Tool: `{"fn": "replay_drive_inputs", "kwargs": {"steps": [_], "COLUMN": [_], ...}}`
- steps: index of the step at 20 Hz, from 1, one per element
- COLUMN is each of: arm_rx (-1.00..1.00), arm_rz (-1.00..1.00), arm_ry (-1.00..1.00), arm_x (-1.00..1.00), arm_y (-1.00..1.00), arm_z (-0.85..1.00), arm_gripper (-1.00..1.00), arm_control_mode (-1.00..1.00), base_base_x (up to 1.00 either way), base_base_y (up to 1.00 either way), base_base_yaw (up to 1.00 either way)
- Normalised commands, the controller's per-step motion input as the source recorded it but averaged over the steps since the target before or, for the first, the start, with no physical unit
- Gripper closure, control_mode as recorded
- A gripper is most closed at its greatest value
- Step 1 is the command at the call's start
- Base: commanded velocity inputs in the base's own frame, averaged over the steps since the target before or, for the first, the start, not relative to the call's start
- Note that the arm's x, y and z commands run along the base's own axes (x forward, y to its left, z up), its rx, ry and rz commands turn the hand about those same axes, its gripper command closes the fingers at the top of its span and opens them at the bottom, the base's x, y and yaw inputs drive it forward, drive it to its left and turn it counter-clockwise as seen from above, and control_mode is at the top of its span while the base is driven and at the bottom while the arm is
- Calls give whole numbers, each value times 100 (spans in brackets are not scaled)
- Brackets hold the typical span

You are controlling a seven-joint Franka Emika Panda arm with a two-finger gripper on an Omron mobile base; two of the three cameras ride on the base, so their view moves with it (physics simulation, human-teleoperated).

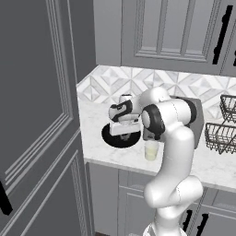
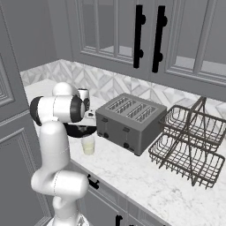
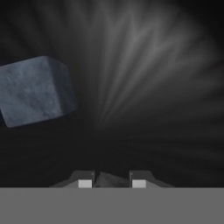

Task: Grab a lemon wedge from the fridge and one ice cube from the ice bowl, and put them in the glass of lemonade.

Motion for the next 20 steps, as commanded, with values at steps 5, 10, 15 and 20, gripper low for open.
{"fn": "replay_drive_inputs", "kwargs": {"steps": [5, 10, 15, 20], "arm_rx": [0, 0, 7, 7], "arm_rz": [0, 0, 2, 0], "arm_ry": [1, 2, -16, -17], "arm_x": [0, -9, -41, -35], "arm_y": [0, 5, 0, 0], "arm_z": [5, 89, 67, 16], "arm_gripper": [100, 100, 100, 100], "arm_control_mode": [-100, -100, -100, -100], "base_base_x": [0, 0, 0, 0], "base_base_y": [0, 0, 0, 0], "base_base_yaw": [0, 0, 0, 0]}}
